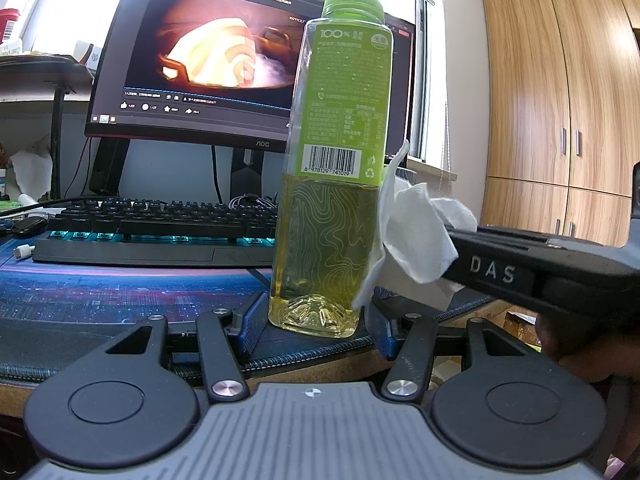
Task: Clean container
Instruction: 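Rub the white tissue over the bottle barcode side with the left tool while the right tool holds it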
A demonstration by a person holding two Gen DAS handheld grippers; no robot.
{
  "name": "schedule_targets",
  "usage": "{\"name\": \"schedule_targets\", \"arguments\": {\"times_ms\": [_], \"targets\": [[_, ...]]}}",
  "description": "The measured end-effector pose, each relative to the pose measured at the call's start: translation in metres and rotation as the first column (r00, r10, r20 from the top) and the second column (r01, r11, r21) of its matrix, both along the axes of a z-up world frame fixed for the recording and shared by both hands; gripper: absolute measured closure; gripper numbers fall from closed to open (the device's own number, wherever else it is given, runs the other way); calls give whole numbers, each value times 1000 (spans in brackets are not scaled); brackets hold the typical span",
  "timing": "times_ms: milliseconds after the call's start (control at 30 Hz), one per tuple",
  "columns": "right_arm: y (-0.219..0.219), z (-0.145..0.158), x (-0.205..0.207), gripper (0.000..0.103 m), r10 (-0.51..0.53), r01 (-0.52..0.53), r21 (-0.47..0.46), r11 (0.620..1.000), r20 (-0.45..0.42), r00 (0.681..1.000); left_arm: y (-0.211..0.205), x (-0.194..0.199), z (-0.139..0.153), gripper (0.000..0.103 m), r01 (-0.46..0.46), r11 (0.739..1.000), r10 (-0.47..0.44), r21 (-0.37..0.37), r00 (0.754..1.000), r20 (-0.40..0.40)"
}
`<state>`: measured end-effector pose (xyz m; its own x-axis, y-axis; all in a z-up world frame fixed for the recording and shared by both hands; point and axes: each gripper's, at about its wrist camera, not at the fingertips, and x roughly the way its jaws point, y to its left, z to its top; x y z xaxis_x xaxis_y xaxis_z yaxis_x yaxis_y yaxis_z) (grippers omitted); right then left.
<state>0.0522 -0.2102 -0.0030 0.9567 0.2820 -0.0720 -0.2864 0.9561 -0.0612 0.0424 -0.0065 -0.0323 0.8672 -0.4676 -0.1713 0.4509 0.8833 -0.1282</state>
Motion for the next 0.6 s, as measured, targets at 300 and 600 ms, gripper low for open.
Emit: {"name": "schedule_targets", "arguments": {"times_ms": [300, 600], "targets": [[2, 6, -7, 94, 10, -10, -11, 1000, 25, 1000, 0, 1, 1, 45, 1, 1000, -1, 3, 1000, -1], [-3, 1, 1, 94, 10, -10, 13, 1000, 1, 1000, 0, 1, 1, 45, 1, 1000, -1, 6, 1000, -1]]}}
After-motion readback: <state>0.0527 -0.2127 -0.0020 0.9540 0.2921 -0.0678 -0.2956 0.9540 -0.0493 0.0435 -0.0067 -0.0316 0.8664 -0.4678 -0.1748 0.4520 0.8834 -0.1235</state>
